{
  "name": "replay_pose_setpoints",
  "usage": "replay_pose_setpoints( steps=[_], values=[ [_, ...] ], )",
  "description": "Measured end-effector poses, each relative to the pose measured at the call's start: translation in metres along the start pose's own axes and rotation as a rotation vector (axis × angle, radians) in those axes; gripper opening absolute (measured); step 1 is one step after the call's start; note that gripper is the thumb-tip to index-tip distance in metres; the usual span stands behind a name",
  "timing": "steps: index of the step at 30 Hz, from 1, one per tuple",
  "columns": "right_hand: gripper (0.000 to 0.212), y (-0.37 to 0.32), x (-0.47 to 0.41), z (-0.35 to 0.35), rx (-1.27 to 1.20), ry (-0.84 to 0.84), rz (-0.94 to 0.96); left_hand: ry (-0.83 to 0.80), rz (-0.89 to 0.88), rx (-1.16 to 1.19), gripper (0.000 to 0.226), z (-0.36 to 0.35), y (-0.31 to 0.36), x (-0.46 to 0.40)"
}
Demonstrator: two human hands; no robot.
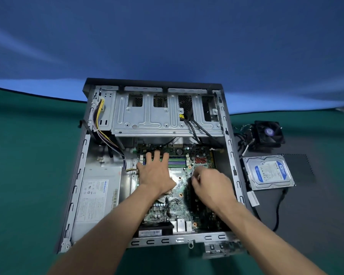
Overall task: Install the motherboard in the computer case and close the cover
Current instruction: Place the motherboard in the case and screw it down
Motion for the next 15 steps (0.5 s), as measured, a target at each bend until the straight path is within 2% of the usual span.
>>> replay_pose_setpoints(
  steps=[2, 4, 6, 8, 11, 15],
  values=[
    [0.016, 0.000, 0.012, 0.021, -0.065, 0.095, 0.075, -0.007, 0.002, 0.020, 0.079, 0.002, 0.000, 0.001],
    [0.015, 0.004, 0.022, 0.039, -0.051, 0.258, 0.118, -0.012, 0.003, 0.041, 0.076, 0.005, 0.001, 0.002],
    [0.009, 0.018, 0.030, 0.051, -0.116, 0.413, 0.040, 0.013, 0.008, 0.064, 0.070, 0.007, 0.001, 0.003],
    [0.016, 0.036, 0.035, 0.052, -0.187, 0.488, -0.082, 0.046, 0.019, 0.077, 0.065, 0.008, 0.000, 0.005],
    [0.035, 0.057, 0.036, 0.037, -0.324, 0.442, -0.226, 0.065, 0.005, 0.016, 0.062, 0.010, 0.002, 0.011],
    [0.026, 0.069, 0.026, 0.024, -0.456, 0.344, -0.354, 0.067, -0.018, 0.005, 0.064, 0.014, 0.002, 0.019]
  ],
)
Point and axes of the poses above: each hand's wrist, its own x-axis away from the middle knuckle, its own z-axis out of the back of the hand, y = z × x, the point moved 5 cm from there along -x, towards the middle knuckle, and after that the axes turned 10 degrees about -z, right-handed, at the moved point
